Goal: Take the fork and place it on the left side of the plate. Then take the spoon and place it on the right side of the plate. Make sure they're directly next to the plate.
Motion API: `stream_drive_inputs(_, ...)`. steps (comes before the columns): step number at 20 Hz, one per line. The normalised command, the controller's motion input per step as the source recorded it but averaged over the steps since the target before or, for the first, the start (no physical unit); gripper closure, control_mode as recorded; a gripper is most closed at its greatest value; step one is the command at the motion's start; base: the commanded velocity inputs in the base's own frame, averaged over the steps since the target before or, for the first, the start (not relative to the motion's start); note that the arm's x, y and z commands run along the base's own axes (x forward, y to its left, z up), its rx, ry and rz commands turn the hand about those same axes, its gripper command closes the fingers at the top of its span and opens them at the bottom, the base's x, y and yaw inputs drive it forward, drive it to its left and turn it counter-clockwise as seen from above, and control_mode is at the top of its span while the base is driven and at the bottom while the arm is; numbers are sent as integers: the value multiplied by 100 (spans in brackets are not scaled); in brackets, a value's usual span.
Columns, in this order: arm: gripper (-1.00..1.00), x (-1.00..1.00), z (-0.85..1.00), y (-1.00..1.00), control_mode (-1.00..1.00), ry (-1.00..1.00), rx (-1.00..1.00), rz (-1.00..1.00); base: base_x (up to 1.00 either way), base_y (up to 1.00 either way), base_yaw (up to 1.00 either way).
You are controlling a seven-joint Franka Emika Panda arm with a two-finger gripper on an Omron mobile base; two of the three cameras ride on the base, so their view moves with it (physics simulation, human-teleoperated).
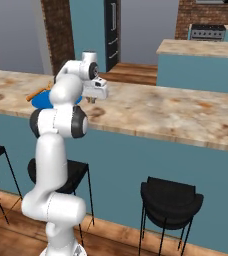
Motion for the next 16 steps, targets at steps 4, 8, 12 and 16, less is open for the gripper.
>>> stream_drive_inputs(4, -100, -18, -33, 20, -100, 0, 0, -11, 0, 0, 0)
stream_drive_inputs(8, -100, 9, -30, 3, -100, 0, 0, -16, 0, 0, 0)
stream_drive_inputs(12, -100, 41, -2, -12, -100, 0, 0, -14, 0, 0, 0)
stream_drive_inputs(16, -100, 50, 0, -8, -100, 0, 0, -11, 0, 0, 0)
